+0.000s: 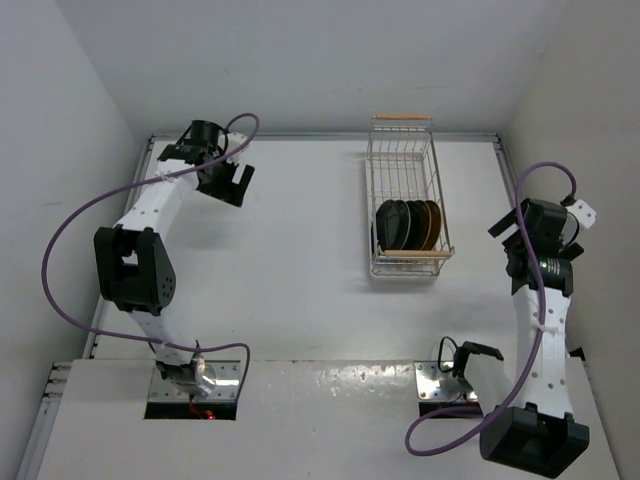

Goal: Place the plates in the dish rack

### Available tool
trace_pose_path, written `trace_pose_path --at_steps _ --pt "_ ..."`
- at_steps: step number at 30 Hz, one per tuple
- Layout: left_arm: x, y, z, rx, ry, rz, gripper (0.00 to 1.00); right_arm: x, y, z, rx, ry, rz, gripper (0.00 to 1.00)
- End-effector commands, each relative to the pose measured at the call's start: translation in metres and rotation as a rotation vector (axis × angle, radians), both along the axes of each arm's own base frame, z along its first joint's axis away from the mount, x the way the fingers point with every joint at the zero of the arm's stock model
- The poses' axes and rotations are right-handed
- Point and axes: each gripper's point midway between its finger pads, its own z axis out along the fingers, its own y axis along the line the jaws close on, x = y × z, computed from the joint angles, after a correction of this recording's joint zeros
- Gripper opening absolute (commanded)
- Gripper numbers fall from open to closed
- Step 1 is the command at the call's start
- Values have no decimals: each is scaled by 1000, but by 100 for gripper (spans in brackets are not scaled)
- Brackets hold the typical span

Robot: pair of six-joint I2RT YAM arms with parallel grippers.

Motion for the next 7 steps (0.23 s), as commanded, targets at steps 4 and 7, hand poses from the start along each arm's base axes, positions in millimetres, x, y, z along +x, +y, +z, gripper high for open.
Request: trace_pose_path --at_steps 4,7 --pt "0 -3 19 -12 -62 7 99 5 -6 12 13 -83 -75 100" --pt "0 -3 19 -12 -62 7 99 7 -5 14 10 -81 -75 100"
